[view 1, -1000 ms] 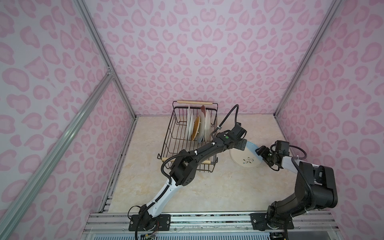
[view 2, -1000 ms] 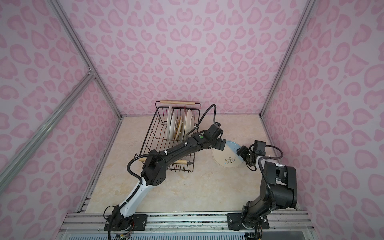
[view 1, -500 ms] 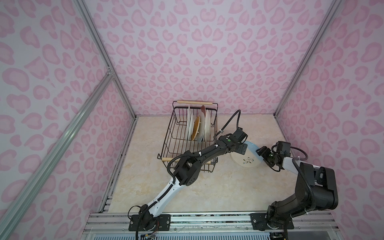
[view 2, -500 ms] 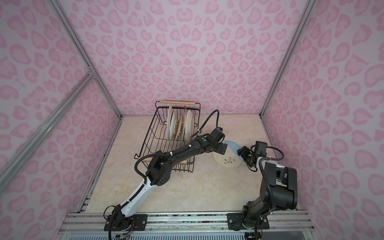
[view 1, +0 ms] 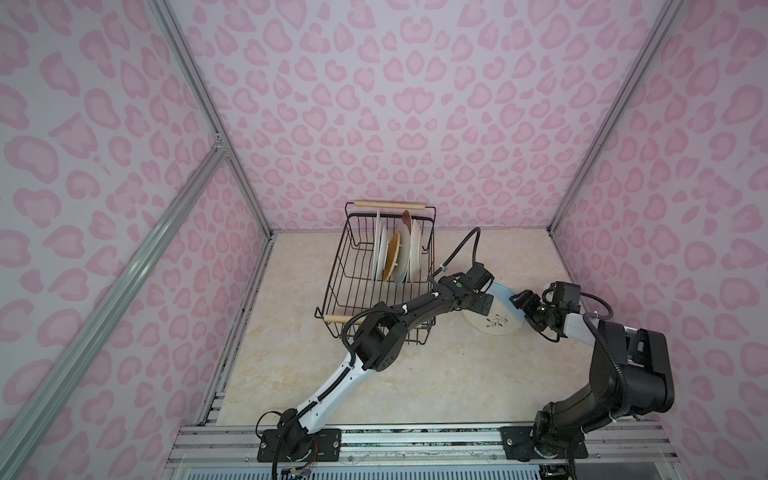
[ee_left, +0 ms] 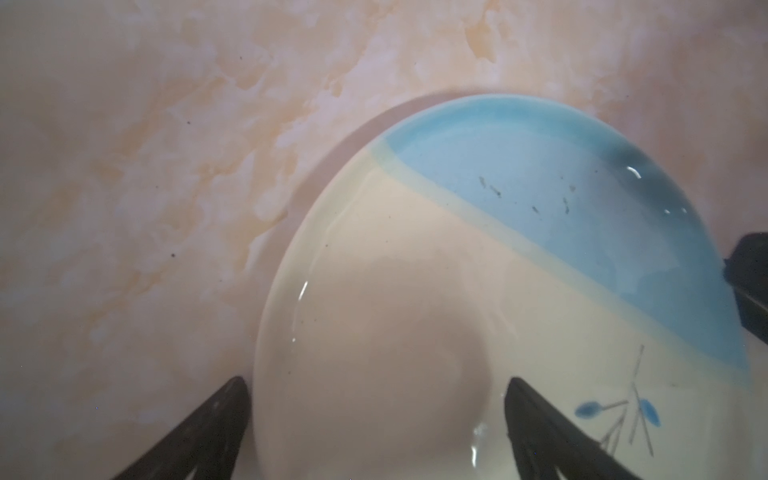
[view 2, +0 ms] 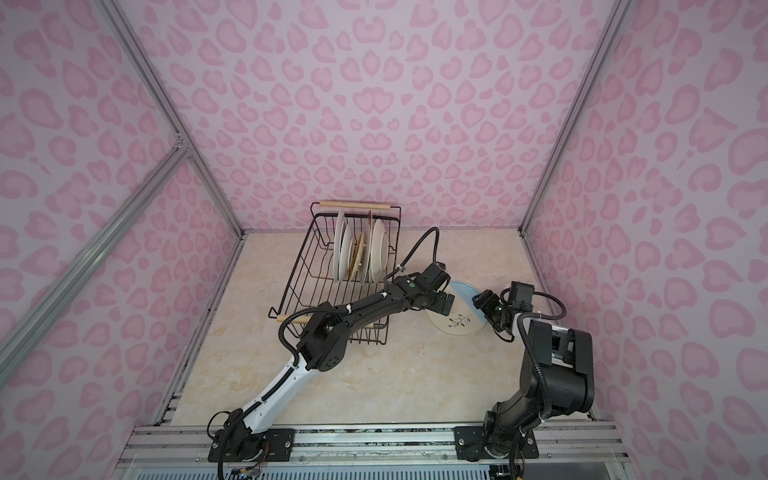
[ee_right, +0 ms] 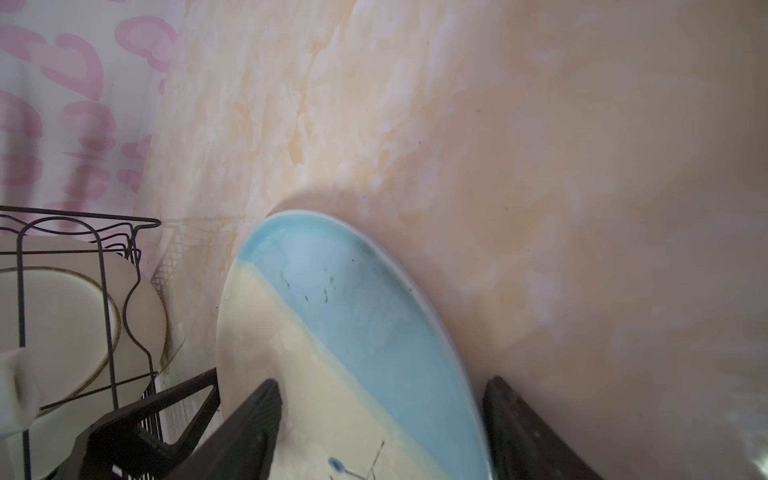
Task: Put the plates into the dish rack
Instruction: 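Grip the leaf plate's rim with the left gripper while the right tilts it up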
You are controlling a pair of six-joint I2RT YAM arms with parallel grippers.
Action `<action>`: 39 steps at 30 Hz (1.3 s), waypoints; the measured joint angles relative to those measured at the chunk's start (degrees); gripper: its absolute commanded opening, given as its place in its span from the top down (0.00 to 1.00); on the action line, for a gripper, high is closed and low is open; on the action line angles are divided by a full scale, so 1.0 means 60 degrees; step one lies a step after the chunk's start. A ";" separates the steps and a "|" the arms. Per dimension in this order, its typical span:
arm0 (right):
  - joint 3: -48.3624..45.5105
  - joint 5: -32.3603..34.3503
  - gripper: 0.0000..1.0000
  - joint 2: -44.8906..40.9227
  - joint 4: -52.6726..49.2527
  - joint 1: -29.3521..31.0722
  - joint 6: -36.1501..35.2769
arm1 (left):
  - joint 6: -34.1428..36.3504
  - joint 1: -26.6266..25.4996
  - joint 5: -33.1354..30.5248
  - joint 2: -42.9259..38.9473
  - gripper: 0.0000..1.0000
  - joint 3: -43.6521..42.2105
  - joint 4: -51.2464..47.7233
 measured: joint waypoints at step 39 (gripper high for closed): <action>-0.2754 -0.3056 0.67 0.0000 0.4579 -0.0732 0.3242 | -0.0321 0.0135 0.0565 0.0229 0.02 0.0022 0.0958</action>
